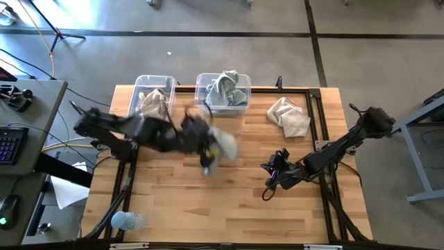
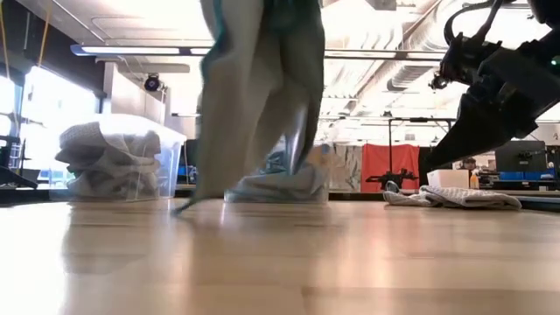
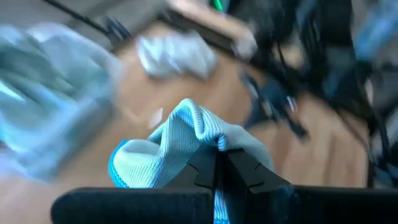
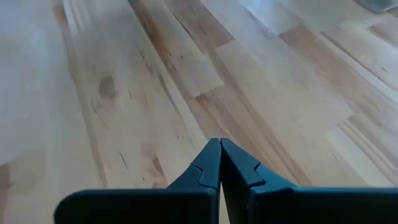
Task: Sort microfiber towel by color & place in baskets
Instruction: Put the blue microfiber cloth into the right transparent bin
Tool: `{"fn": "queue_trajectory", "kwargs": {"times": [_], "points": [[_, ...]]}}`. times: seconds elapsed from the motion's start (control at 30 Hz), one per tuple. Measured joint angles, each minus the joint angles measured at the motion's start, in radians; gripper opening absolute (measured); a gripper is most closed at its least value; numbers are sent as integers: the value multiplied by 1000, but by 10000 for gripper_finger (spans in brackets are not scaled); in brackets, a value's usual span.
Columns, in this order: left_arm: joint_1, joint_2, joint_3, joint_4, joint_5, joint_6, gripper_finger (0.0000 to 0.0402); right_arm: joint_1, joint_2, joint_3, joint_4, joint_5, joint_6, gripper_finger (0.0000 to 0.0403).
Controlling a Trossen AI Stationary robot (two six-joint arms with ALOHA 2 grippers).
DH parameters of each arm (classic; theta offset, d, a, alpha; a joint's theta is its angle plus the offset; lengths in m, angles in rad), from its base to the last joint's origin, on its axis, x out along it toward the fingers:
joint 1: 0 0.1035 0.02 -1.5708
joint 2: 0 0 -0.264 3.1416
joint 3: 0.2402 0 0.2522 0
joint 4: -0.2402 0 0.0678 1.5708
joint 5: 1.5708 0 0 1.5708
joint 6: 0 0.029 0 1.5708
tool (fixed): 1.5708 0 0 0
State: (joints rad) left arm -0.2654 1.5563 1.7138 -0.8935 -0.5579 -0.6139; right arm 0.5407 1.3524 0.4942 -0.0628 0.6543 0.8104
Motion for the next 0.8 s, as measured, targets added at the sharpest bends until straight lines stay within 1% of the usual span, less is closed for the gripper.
{"fn": "queue_trajectory", "kwargs": {"times": [0.07,0.13,0.3,0.37,0.43,0.6,0.7,0.8], "points": [[59,-38,0,57,-17,60,0,-2,14,0,8,0,6,0],[135,-65,0,140,-10,132,0,-2,26,0,18,0,14,0],[338,-91,0,402,66,274,0,-2,51,0,28,1,31,0],[413,-99,0,486,103,306,0,-2,58,0,29,0,46,0],[475,-102,2,547,109,313,0,-2,63,0,30,0,46,0],[596,-93,2,545,129,284,0,-2,63,0,31,-1,53,0],[617,-73,2,524,130,255,0,-2,63,0,30,-1,53,0],[616,-38,2,524,75,249,0,-2,63,0,30,-1,46,0]]}}
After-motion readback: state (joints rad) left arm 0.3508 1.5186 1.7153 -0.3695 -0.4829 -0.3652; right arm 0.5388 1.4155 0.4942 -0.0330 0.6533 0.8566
